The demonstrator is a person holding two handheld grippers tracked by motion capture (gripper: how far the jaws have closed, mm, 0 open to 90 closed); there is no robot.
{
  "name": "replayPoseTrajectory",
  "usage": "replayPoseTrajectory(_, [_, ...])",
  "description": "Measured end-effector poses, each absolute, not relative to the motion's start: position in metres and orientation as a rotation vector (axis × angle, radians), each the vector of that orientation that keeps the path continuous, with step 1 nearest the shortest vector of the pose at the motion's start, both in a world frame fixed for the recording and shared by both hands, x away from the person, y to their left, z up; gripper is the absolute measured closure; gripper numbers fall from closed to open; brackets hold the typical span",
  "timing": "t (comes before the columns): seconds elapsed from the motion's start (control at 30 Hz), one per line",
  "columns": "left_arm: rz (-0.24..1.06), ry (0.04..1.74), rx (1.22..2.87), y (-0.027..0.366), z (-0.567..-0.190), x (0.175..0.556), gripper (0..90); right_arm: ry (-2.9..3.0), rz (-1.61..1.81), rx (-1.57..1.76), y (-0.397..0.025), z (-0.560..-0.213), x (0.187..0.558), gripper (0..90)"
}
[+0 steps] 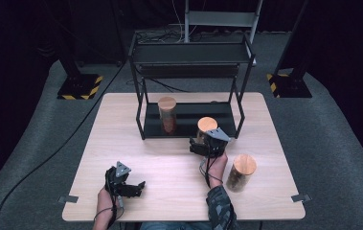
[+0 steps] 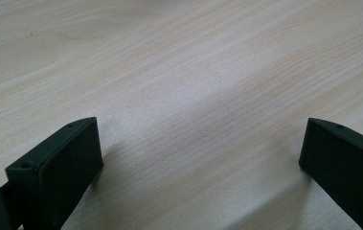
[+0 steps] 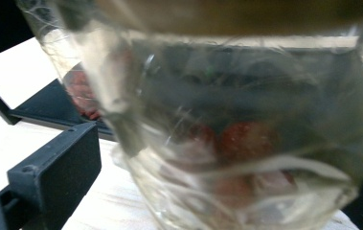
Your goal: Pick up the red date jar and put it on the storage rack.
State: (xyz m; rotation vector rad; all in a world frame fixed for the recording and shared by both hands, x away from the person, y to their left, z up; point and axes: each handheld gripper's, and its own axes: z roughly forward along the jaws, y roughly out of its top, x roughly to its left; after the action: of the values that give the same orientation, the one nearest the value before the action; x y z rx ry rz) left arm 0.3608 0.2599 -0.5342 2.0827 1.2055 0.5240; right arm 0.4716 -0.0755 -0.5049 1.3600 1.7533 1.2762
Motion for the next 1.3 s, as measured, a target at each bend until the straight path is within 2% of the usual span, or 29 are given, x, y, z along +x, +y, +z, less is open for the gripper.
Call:
replayPoseTrajectory(0.03, [0.524,1.206,2.082,0.2598,-0.5342,0.3608,0.1,1.746,1.274,1.361,-0.0759,-0.5058,0.4716,7.7])
replayPoseTrajectory(0.2, [0.525,1.205,2.083,0.2598,-0.5342,0.3607,0.1,1.713,1.293,1.378,-0.0823,-0.5081,0.4699,20.2])
replayPoseTrajectory(1.3, [0.526,1.207,2.082,0.2601,-0.534,0.3607,0.6,1.733,1.239,1.319,-0.074,-0.5027,0.4646,24.2])
